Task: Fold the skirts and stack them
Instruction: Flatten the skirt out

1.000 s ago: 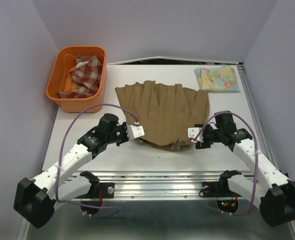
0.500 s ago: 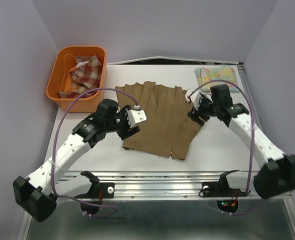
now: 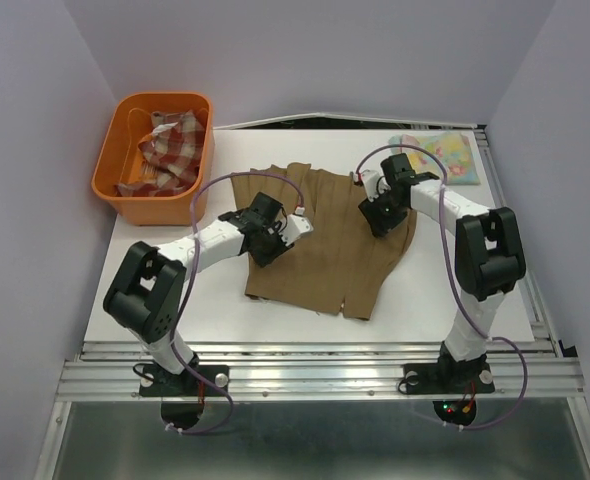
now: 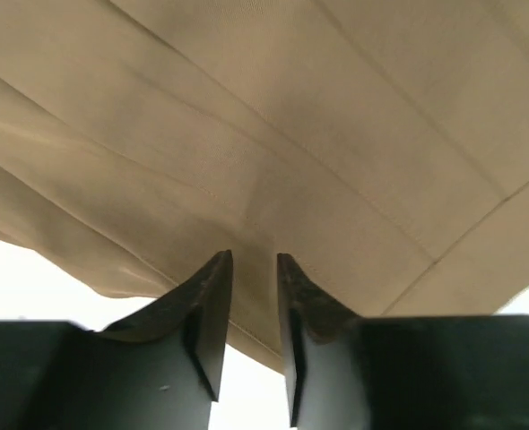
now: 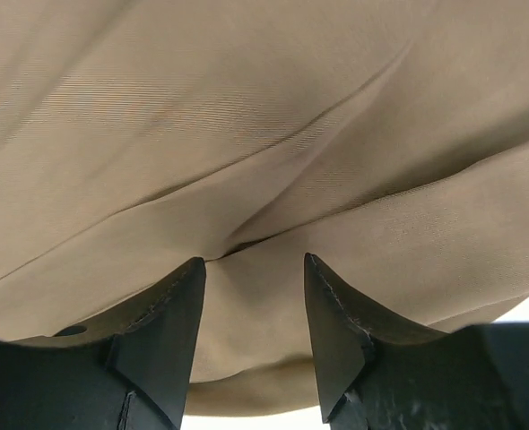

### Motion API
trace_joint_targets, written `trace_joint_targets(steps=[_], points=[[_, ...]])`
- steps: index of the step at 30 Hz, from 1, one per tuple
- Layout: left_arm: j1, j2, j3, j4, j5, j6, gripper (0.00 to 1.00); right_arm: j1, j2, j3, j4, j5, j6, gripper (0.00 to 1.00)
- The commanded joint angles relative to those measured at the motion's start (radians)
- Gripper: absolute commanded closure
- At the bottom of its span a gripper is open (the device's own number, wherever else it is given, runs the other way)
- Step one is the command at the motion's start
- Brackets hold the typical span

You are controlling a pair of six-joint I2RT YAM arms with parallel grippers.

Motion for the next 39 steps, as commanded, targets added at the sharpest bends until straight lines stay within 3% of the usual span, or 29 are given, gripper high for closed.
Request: trace_joint_targets(steps=[1,6,11,16,20,21,25,30,36,39], points=[[-0.008,0.036,-0.075,0.024,-0.087,0.156,0.67,-0.004,0.053,0.0,-0.011,0.098,0.027,0.46],[-0.065,0.041,-0.126,-0.03,-0.026,0.239,0.74,-0.004,0.141,0.054,0.011,0.137,0.052,0.46],[-0.244,0.004,-0.129,-0.09,0.09,0.236,0.74,-0.004,0.233,0.189,0.019,0.152,0.047,0.46],[-0.468,0.039,0.007,-0.079,0.243,0.182,0.74,-0.004,0.29,0.333,0.016,0.073,0.058,0.45],[-0.544,0.096,0.154,-0.01,0.336,0.067,0.68,-0.004,0.259,0.393,0.026,-0.007,0.082,0.42],[-0.544,0.109,0.188,0.0,0.346,0.037,0.6,-0.004,0.244,0.402,0.022,-0.027,0.072,0.41],[-0.508,0.044,0.296,0.039,0.332,-0.078,0.49,-0.004,0.127,0.361,0.028,-0.001,0.056,0.4],[-0.32,-0.115,0.28,0.039,0.291,-0.181,0.46,-0.004,-0.055,0.255,-0.024,0.084,0.078,0.4],[-0.07,-0.104,0.181,-0.051,0.114,-0.061,0.48,-0.004,-0.161,0.065,-0.116,0.163,0.081,0.43],[-0.007,-0.064,0.156,-0.073,0.042,0.035,0.52,-0.004,-0.18,-0.021,-0.153,0.178,0.075,0.43]])
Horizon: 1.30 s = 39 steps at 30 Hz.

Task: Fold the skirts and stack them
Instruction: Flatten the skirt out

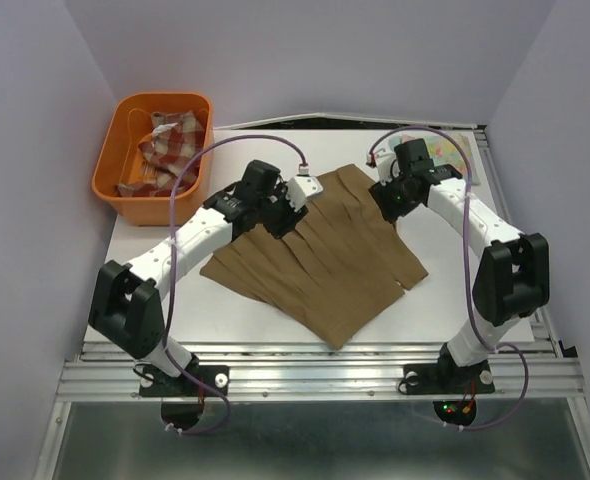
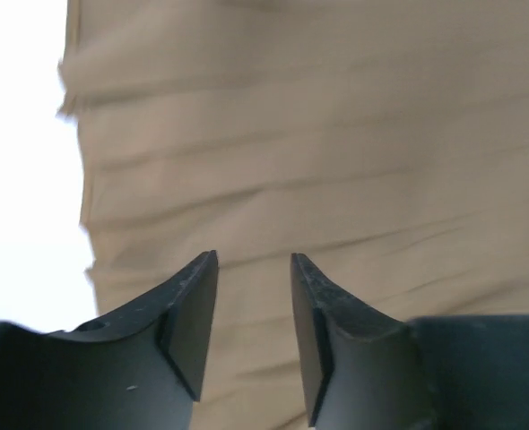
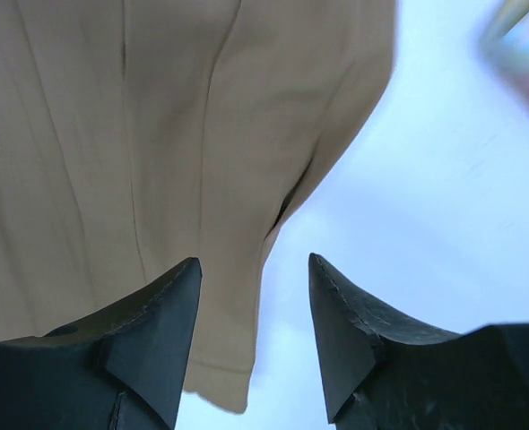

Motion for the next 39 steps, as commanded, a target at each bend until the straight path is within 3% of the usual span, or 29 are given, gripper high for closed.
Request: trace_joint_targets(steps=[1,10,15,18,23,28,32,35,37,38,39], points=[[0.073,0.081,-0.076,-0.079,-0.14,0.149,0.53,-0.003,0.005,-0.112,-0.104,0.06,0.005,0.43],[0.075,0.13,-0.257,-0.096,-0.159,0.363,0.59,-0.003,0.124,-0.215,0.016,0.173,-0.055,0.46],[-0.037,0.138,-0.353,-0.108,-0.159,0.406,0.62,-0.012,0.288,-0.09,0.067,0.179,-0.086,0.46],[-0.19,0.135,-0.384,-0.125,-0.109,0.393,0.64,-0.012,0.357,0.02,0.085,0.152,-0.112,0.46],[-0.34,0.144,-0.326,-0.169,0.043,0.344,0.67,-0.012,0.419,0.148,0.116,0.113,-0.172,0.46],[-0.436,0.168,-0.169,-0.238,0.204,0.318,0.65,-0.012,0.348,0.151,0.107,-0.09,-0.271,0.45],[-0.431,0.161,-0.023,-0.322,0.273,0.294,0.54,-0.012,0.261,0.088,0.102,-0.198,-0.302,0.41],[-0.347,0.155,0.132,-0.391,0.358,0.295,0.41,-0.026,0.175,0.084,0.11,-0.239,-0.31,0.35],[-0.22,0.193,0.291,-0.474,0.417,0.304,0.31,-0.052,0.153,0.116,0.107,-0.261,-0.293,0.31],[-0.171,0.213,0.347,-0.523,0.468,0.315,0.16,-0.079,0.153,0.157,0.102,-0.272,-0.288,0.26],[-0.12,0.265,0.41,-0.542,0.485,0.317,0.1,-0.093,0.156,0.182,0.093,-0.285,-0.29,0.23]])
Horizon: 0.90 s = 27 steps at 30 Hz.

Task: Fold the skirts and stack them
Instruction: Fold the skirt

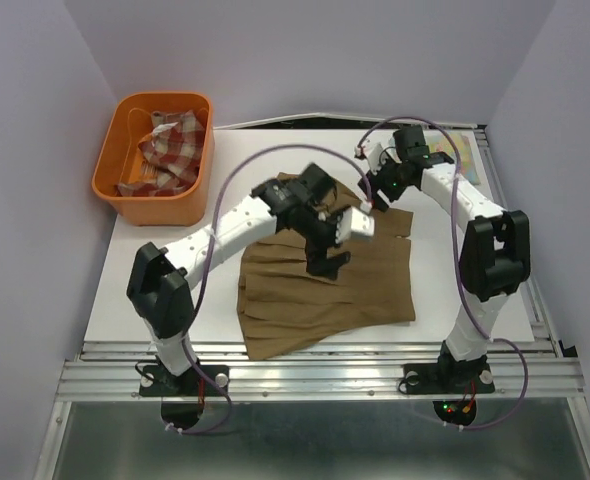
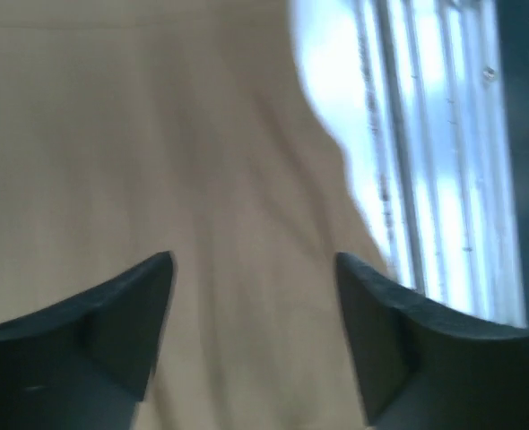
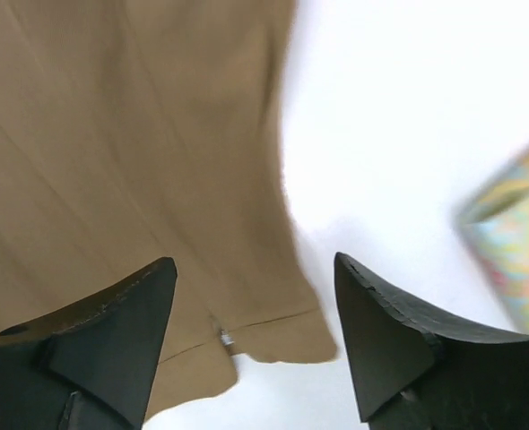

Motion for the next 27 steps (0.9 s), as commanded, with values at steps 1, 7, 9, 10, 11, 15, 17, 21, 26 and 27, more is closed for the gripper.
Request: trace_joint_targets(steps=[1,7,9,10,11,15,17,21,26,27], points=[[0.24,0.091,0.3,-0.16,0.153,0.01,0.01,-0.077,-0.051,0.127,0.012,-0.109,-0.011,0.2],[0.44,0.311,0.565,0.014,0.07,-0.132,0.01,-0.095,0.052,0.246,-0.083,-0.097,-0.045,0.19],[0.481,0.384,0.616,0.155,-0.045,-0.222,0.01,-0.095,0.087,0.26,-0.083,-0.118,-0.03,0.18],[0.495,0.41,0.651,0.186,-0.091,-0.232,0.01,-0.095,0.1,0.28,-0.083,-0.149,-0.021,0.17],[0.515,0.437,0.666,0.247,-0.12,-0.243,0.01,-0.095,0.127,0.294,-0.08,-0.164,0.007,0.16],[0.538,0.576,0.76,0.33,-0.228,-0.205,0.01,-0.095,0.204,0.363,-0.083,-0.181,0.029,0.15],[0.549,0.651,0.811,0.346,-0.223,-0.169,0.01,-0.095,0.218,0.362,-0.085,-0.154,0.007,0.14],[0.556,0.748,0.835,0.398,-0.255,-0.143,0.01,-0.095,0.216,0.297,-0.076,-0.066,-0.054,0.01],[0.555,0.855,0.95,0.234,-0.186,-0.031,0.02,-0.104,0.219,0.257,-0.076,-0.019,-0.077,0.0],[0.555,0.866,0.956,0.206,-0.174,-0.02,0.02,-0.104,0.218,0.25,-0.079,-0.019,-0.09,0.0]])
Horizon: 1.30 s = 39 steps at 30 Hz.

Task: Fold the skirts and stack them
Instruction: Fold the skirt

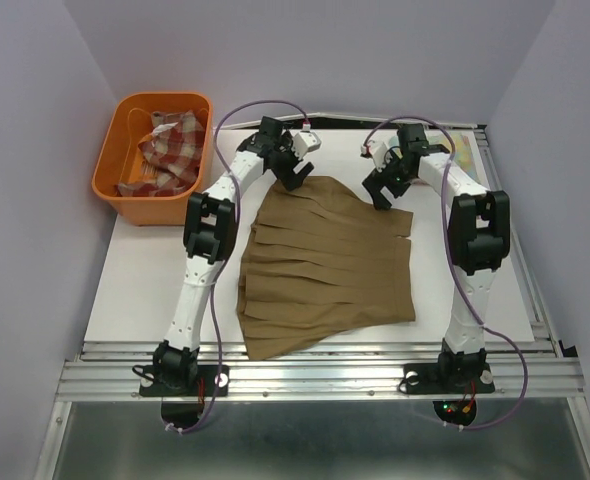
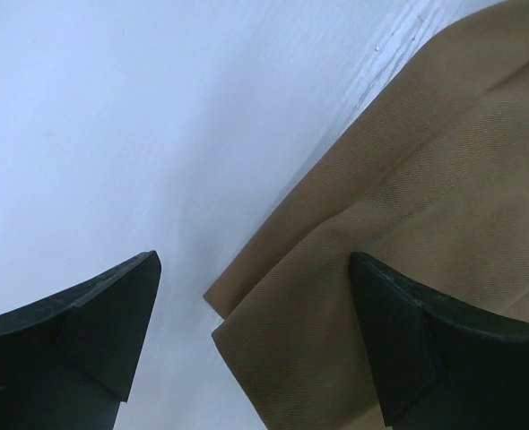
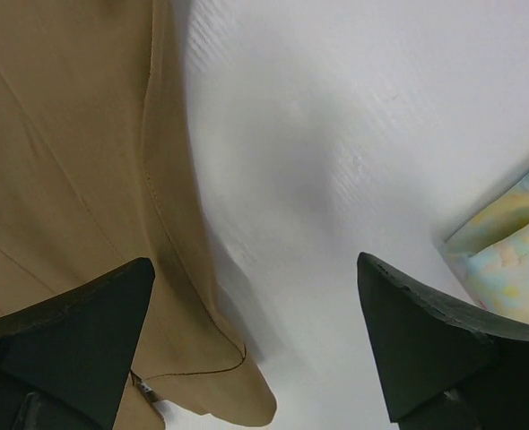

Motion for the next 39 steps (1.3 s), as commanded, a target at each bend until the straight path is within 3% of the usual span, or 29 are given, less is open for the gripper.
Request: trace_joint_targets(steps=[1,7,11,17,18,22,26,31,35,39], points=[[-0.001,0.012,0.119,-0.133,0.061,0.117,0.02,-0.011,-0.025,-0.033,0.0,0.042,-0.052,0.0],[-0.007,-0.019,-0.015,-0.263,0.093,0.216,0.05,-0.011,0.013,-0.02,-0.1,-0.007,-0.127,0.05],[-0.007,0.021,0.0,-0.383,0.076,0.235,0.3,-0.011,0.052,-0.009,-0.117,0.032,-0.145,0.25],[0.006,-0.002,-0.02,-0.354,0.044,0.224,0.86,-0.011,0.07,-0.003,-0.114,0.052,-0.158,0.54],[0.007,-0.007,-0.014,-0.345,0.036,0.218,1.0,-0.02,0.072,0.005,-0.115,0.052,-0.155,0.56],[0.025,-0.037,0.05,-0.279,-0.01,0.171,1.0,-0.02,0.079,0.091,-0.117,0.055,-0.116,0.7],[0.053,-0.089,0.112,-0.12,-0.108,0.106,1.0,-0.02,0.098,0.222,-0.106,0.073,-0.077,0.99],[0.068,-0.209,0.109,-0.018,-0.134,0.051,1.0,-0.029,0.078,0.307,-0.109,0.078,-0.055,0.99],[0.068,-0.365,-0.004,0.009,-0.108,0.048,1.0,-0.029,-0.003,0.257,-0.106,0.064,-0.064,0.99],[0.064,-0.476,-0.075,-0.072,-0.064,0.06,1.0,-0.029,-0.124,0.16,-0.092,0.039,-0.11,0.99]])
